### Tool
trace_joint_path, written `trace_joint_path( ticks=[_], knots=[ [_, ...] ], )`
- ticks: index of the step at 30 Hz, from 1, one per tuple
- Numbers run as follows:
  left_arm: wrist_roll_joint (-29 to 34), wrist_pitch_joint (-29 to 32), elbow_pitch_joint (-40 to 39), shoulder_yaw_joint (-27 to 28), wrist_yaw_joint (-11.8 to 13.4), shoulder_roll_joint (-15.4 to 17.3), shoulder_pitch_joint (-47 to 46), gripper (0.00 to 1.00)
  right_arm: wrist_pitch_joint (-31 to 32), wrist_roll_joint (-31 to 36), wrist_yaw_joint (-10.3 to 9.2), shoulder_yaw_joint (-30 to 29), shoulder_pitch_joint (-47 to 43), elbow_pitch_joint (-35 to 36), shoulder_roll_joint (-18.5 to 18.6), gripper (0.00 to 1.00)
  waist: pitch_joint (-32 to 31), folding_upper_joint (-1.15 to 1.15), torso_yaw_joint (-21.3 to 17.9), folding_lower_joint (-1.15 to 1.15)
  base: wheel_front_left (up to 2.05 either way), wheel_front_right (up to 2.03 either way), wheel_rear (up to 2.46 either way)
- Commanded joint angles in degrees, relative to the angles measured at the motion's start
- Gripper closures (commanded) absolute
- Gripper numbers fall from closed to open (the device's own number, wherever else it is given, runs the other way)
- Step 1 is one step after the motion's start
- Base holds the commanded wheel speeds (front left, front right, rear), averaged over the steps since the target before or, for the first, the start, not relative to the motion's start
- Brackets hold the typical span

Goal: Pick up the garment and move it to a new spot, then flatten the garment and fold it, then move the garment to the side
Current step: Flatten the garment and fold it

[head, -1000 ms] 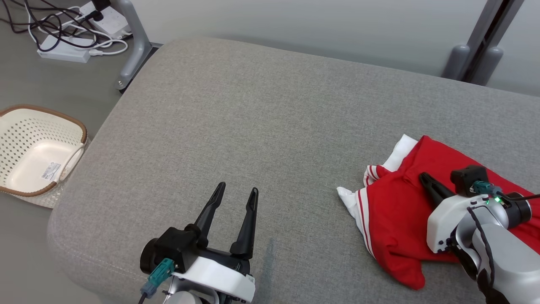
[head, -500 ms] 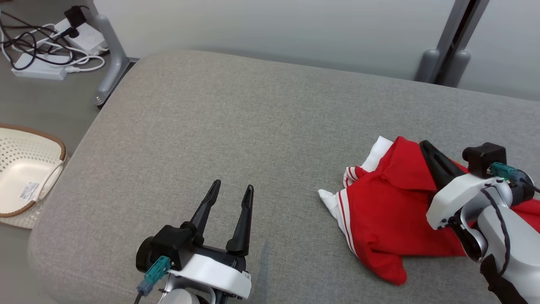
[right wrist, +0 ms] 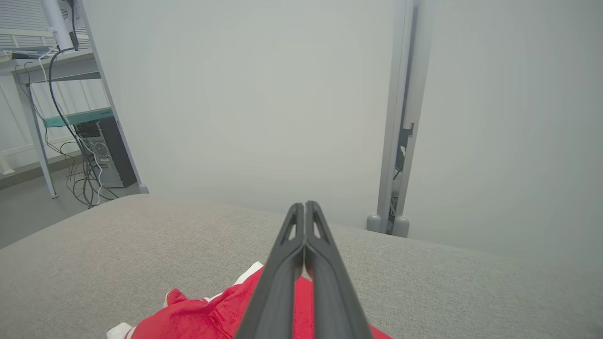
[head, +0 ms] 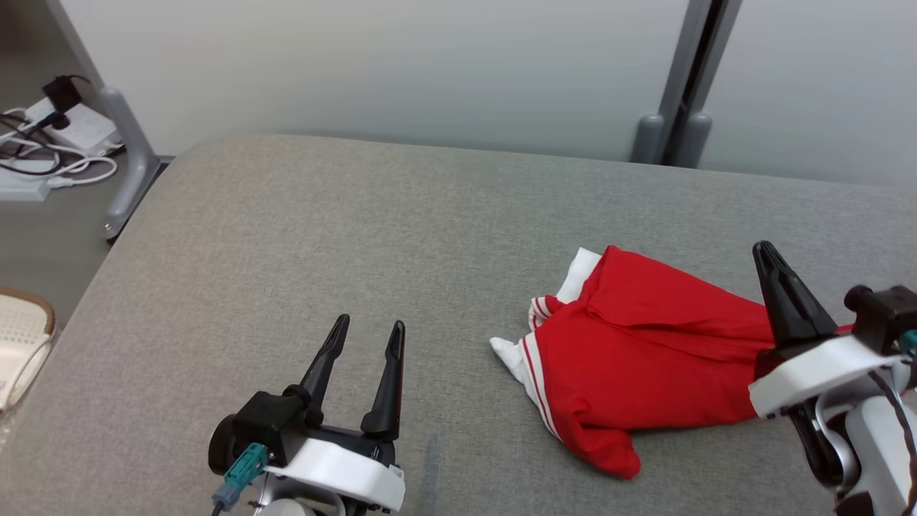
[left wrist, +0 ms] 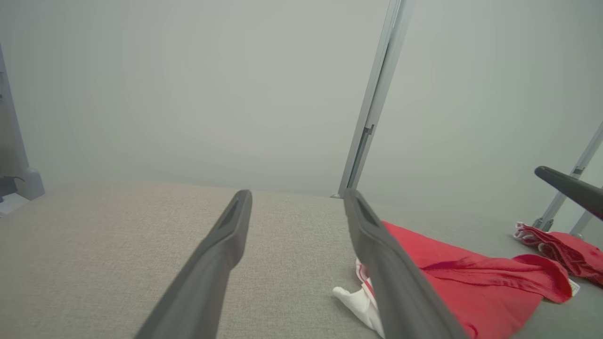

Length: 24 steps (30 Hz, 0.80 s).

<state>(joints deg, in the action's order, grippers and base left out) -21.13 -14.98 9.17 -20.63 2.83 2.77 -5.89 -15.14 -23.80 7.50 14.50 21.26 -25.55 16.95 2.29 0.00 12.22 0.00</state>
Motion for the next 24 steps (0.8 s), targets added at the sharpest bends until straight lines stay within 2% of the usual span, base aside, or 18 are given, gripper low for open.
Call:
trace_joint_path(
  ticks=[1,8,15,16,17,24],
  knots=[
    [0.48,-0.16,0.07,0.52,-0.30,0.26,0.70,0.00,-0.07,0.83,-0.01,-1.08,-1.85,1.33,-0.21,1.00,-0.70,0.00,-1.08,0.00,0.00,0.00,0.00],
    [0.92,-0.16,0.38,1.55,-0.85,0.27,1.37,0.00,-0.07,2.40,-0.01,-4.65,-9.05,5.79,-2.08,1.00,-1.76,0.00,-2.99,0.00,0.00,0.00,0.00],
    [1.08,-0.16,1.32,1.75,-1.19,0.26,2.11,0.00,-0.07,3.66,-0.01,-5.30,-13.74,6.06,-3.52,1.00,-2.42,0.00,-3.73,0.00,0.00,0.00,0.00],
    [1.08,-0.16,1.47,1.79,-1.27,0.26,2.27,0.00,-0.07,3.32,-0.01,-5.12,-14.27,5.68,-3.83,0.47,-2.49,0.00,-3.76,0.00,0.00,0.00,0.00],
    [1.10,-0.16,1.61,1.85,-1.38,0.26,2.41,0.00,-0.07,3.08,-0.01,-5.16,-14.49,5.64,-4.10,0.00,-2.54,0.00,-3.80,0.00,0.00,0.00,0.00],
    [1.37,-0.16,2.01,2.08,-1.74,0.27,2.77,0.00,-0.07,3.88,-0.02,-5.00,-14.46,5.19,-4.24,0.00,-2.75,0.00,-3.71,0.00,0.00,0.00,0.00]
  ],
)
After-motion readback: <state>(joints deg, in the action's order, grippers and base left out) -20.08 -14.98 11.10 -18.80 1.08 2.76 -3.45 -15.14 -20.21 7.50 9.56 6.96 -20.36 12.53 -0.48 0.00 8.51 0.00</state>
